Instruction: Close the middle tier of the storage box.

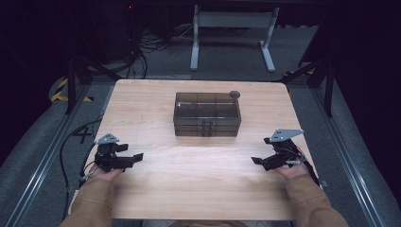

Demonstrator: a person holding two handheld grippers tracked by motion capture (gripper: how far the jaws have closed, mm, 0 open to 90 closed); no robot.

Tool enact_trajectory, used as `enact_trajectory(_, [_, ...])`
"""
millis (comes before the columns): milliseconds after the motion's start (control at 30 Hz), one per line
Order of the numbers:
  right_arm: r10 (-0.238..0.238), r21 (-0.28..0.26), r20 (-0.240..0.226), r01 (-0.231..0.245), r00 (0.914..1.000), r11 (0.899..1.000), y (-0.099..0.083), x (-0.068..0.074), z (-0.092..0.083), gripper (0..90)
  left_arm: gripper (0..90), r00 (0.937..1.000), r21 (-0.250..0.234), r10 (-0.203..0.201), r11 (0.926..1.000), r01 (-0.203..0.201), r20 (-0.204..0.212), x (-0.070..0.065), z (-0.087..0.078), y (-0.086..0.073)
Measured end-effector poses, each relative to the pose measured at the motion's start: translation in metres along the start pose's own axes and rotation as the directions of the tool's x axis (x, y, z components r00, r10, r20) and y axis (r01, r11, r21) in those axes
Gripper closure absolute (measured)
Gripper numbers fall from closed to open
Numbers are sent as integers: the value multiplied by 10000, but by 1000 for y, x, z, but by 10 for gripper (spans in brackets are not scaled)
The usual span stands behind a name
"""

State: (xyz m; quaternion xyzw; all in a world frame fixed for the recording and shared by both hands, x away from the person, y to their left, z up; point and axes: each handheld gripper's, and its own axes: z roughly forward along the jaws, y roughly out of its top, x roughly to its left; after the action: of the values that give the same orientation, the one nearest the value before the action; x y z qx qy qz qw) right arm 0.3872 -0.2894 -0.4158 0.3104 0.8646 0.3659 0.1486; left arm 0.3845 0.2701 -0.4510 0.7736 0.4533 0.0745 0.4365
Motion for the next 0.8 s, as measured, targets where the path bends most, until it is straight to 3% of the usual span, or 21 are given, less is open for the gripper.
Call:
enact_trajectory(433, [297, -57, -47, -297, 9995, 9995, -23, -2, 9, 60, 147, 10000, 75, 3, 10000, -3, 54, -1, 0, 0])
enact_trajectory(800, [4, 319, 69, -6, 10000, 9995, -31, 2, 20, 59, 147, 10000, 93, 20, 10000, -21, 90, -1, 1, 0])
